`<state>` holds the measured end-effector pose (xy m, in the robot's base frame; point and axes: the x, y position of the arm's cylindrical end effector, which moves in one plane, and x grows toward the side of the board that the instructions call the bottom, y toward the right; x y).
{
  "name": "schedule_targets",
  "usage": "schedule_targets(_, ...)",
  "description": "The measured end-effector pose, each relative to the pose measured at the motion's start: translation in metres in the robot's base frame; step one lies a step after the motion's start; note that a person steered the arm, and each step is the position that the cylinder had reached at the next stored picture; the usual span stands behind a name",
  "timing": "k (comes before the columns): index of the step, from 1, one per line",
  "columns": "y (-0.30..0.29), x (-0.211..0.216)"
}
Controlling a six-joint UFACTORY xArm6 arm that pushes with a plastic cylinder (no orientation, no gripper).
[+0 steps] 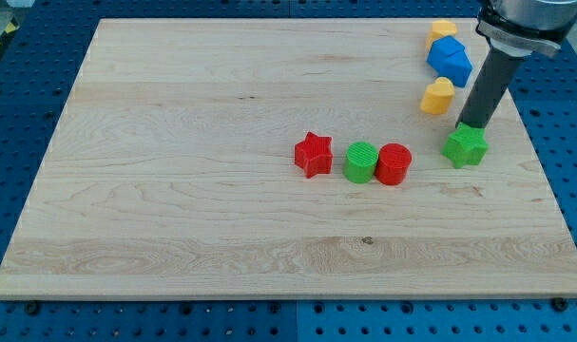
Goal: Push the green star closer to the red circle
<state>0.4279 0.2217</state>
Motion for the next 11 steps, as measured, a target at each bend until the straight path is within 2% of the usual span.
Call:
schedule_targets(2,0.008,0.028)
schedule_targets(3,0.059,0.028)
schedule_targets(4,0.065,0.04)
schedule_targets(5,0.053,0.051)
schedule_targets(11,-0.023,0.051)
